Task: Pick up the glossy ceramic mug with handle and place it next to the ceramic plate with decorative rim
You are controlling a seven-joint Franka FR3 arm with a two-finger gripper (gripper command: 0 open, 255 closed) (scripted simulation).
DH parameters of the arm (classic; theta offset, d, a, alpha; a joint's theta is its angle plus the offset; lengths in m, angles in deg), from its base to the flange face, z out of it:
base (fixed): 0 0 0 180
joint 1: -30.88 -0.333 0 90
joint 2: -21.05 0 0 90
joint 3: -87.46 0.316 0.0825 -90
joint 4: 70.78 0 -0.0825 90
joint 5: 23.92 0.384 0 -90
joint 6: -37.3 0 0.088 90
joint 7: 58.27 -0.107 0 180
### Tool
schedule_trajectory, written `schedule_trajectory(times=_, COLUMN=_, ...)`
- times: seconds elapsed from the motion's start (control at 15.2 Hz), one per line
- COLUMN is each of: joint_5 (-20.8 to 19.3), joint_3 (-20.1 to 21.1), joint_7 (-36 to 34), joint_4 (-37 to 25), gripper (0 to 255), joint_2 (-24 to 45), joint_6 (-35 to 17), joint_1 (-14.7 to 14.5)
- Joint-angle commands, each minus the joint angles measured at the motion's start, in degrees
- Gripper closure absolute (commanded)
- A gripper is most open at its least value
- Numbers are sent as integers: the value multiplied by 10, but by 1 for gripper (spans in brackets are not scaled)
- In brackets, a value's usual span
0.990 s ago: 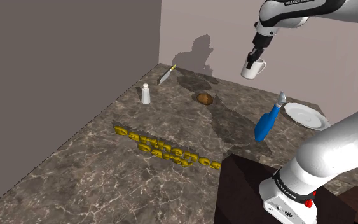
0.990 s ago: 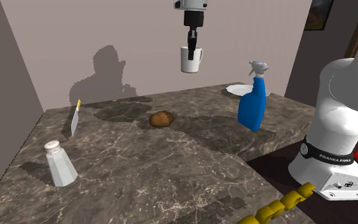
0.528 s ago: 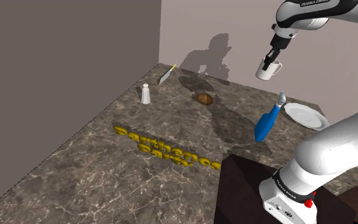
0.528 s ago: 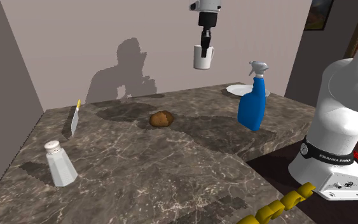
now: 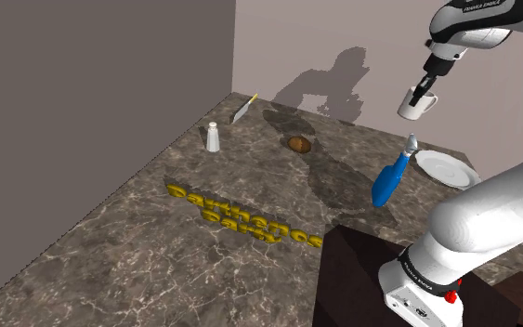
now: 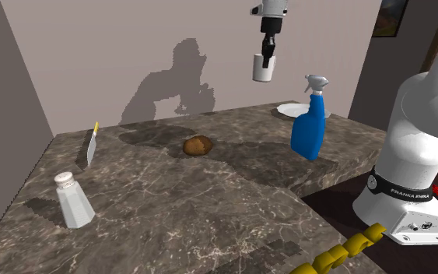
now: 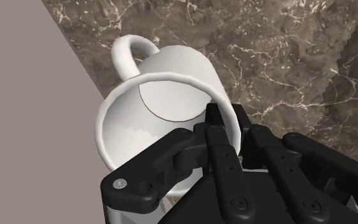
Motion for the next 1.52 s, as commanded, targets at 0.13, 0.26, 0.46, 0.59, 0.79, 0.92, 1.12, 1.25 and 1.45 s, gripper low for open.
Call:
schedule_trajectory(times=0.13, joint_5=4, joint_3=-22, joint_7=35, joint_4=2, gripper=255, joint_2=11, joint_6=-15, joint_1=11)
schedule_trajectory(times=0.26, joint_5=4, joint_3=-23, joint_7=36, joint_4=15, gripper=255, joint_2=14, joint_6=-30, joint_1=12)
schedule_trajectory(times=0.46, joint_5=6, joint_3=-25, joint_7=37, joint_4=34, gripper=255, joint_2=19, joint_6=-53, joint_1=12)
schedule_trajectory(times=0.59, joint_5=7, joint_3=-27, joint_7=39, joint_4=46, gripper=255, joint_2=23, joint_6=-69, joint_1=12)
schedule_trajectory(times=0.79, joint_5=10, joint_3=-29, joint_7=41, joint_4=63, gripper=255, joint_2=30, joint_6=-92, joint_1=12)
schedule_trajectory(times=0.92, joint_5=13, joint_3=-31, joint_7=43, joint_4=73, gripper=255, joint_2=36, joint_6=-108, joint_1=12)
schedule_trajectory(times=1.12, joint_5=17, joint_3=-33, joint_7=46, joint_4=88, gripper=255, joint_2=45, joint_6=-131, joint_1=12)
schedule_trajectory(times=1.25, joint_5=20, joint_3=-35, joint_7=49, joint_4=98, gripper=255, joint_2=52, joint_6=-147, joint_1=12)
schedule_trajectory(times=1.45, joint_5=26, joint_3=-37, joint_7=54, joint_4=111, gripper=255, joint_2=64, joint_6=-171, joint_1=12)
